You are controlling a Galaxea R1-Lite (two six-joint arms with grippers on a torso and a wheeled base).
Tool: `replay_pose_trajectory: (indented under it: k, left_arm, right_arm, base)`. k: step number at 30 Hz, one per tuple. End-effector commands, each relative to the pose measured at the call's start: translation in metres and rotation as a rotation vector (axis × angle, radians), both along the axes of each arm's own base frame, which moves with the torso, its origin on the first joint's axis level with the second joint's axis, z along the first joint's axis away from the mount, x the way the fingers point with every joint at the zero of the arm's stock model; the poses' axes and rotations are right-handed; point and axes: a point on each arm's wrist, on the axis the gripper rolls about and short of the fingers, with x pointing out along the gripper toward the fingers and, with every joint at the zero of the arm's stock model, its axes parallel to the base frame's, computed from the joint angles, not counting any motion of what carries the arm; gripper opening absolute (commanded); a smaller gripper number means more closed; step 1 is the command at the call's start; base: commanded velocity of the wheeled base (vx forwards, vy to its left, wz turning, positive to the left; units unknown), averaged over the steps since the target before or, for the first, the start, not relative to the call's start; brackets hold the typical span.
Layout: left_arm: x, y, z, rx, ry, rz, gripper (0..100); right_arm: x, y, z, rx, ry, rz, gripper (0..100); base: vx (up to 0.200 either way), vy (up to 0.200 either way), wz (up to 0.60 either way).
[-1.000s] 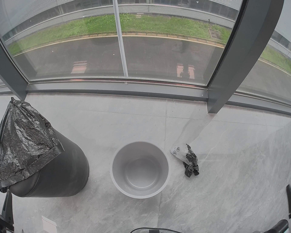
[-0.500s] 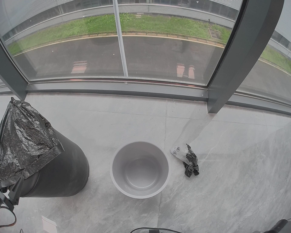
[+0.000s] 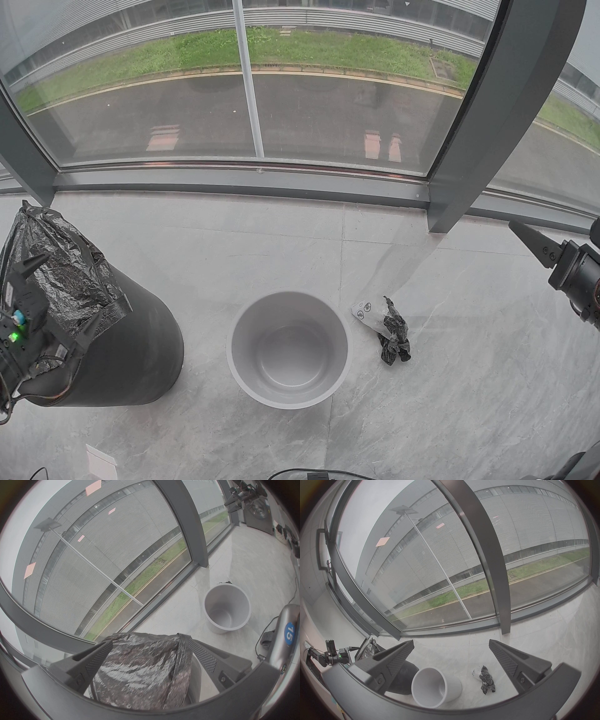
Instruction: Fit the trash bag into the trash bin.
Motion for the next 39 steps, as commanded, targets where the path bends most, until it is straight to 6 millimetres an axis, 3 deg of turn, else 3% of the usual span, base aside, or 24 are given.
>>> replay_pose_trajectory:
  k: [1,4,8,15,30,39]
  left_arm:
    - [0.03,-0.023,-0.035,0.073,0.142,-0.04,100]
    - [0.04,-0.037,-0.04,0.081,0.101,-0.048,100]
    - [0.038,-0.044,-0.045,0.093,0.087,-0.035,100]
    - [0.032,-0.041,-0.043,0.084,0.071,-0.031,100]
    - [0.027,-0.038,-0.058,0.1,0.12,-0.024,100]
    - [0.024,-0.033,-0.048,0.081,-0.021,0.06,100]
  right_arm:
    - [0.02,0.008,-0.021,-0.017,0.09,-0.006,100]
    - [0.019,0.008,-0.021,-0.017,0.087,-0.006,100]
    - [0.019,0.008,-0.02,-0.017,0.086,-0.005,100]
    - [0.02,0.008,-0.021,-0.016,0.09,-0.006,100]
    - [0.027,0.007,-0.028,-0.025,0.125,-0.017,100]
    - [0.026,0.006,-0.028,-0.024,0.122,-0.022,100]
  base:
    - [0.0,0.0,0.0]
    - [0.0,0.0,0.0]
    - [0.0,0.0,0.0]
    - [0.0,0.0,0.0]
    - [0.0,0.0,0.0]
    - [0.0,0.0,0.0]
